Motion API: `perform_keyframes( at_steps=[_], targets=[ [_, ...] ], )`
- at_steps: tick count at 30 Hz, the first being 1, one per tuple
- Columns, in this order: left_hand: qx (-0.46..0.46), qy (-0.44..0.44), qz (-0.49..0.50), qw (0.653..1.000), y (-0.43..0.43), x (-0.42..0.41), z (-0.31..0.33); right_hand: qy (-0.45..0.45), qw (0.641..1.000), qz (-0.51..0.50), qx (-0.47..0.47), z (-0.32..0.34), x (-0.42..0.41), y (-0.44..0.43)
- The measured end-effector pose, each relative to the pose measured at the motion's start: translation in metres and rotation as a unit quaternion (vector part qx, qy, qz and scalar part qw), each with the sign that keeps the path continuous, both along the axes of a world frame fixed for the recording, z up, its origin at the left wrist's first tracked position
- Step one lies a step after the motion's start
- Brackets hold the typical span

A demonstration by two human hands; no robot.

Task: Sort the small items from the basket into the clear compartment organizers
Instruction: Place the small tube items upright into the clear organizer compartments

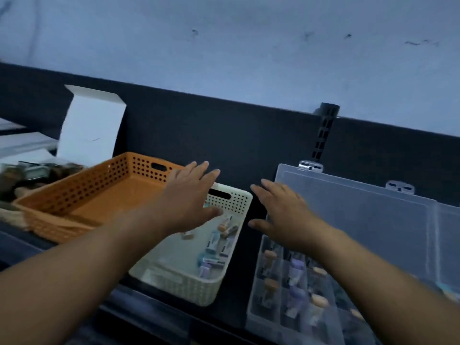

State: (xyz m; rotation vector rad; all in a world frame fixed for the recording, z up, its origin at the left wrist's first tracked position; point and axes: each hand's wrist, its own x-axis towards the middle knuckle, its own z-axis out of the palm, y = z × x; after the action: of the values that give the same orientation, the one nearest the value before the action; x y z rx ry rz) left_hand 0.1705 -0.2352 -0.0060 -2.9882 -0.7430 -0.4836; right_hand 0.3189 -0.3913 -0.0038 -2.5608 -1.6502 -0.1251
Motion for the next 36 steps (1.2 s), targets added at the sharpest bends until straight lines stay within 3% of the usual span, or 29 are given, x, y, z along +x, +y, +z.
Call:
perform_keyframes(
  at_steps=[9, 17, 21, 27, 36],
  targets=[
    [-0.046, 0.05, 0.028, 0.997, 0.074, -0.051, -0.02, 0.058, 0.994, 0.05, -0.076, -0.022, -0.033, 0.099],
    [-0.12, 0.028, 0.018, 0.992, 0.091, -0.048, -0.039, 0.133, 0.982, -0.006, -0.131, -0.033, -0.039, 0.165],
    [-0.151, 0.026, 0.008, 0.988, 0.092, -0.048, -0.04, 0.075, 0.971, 0.015, -0.227, -0.043, -0.044, 0.174],
    [-0.166, 0.018, -0.006, 0.986, 0.096, -0.046, -0.045, 0.149, 0.973, -0.042, -0.169, -0.046, -0.033, 0.167],
    [-0.171, 0.023, -0.007, 0.985, 0.093, -0.046, -0.042, 0.151, 0.974, -0.031, -0.166, -0.047, -0.034, 0.172]
  ],
)
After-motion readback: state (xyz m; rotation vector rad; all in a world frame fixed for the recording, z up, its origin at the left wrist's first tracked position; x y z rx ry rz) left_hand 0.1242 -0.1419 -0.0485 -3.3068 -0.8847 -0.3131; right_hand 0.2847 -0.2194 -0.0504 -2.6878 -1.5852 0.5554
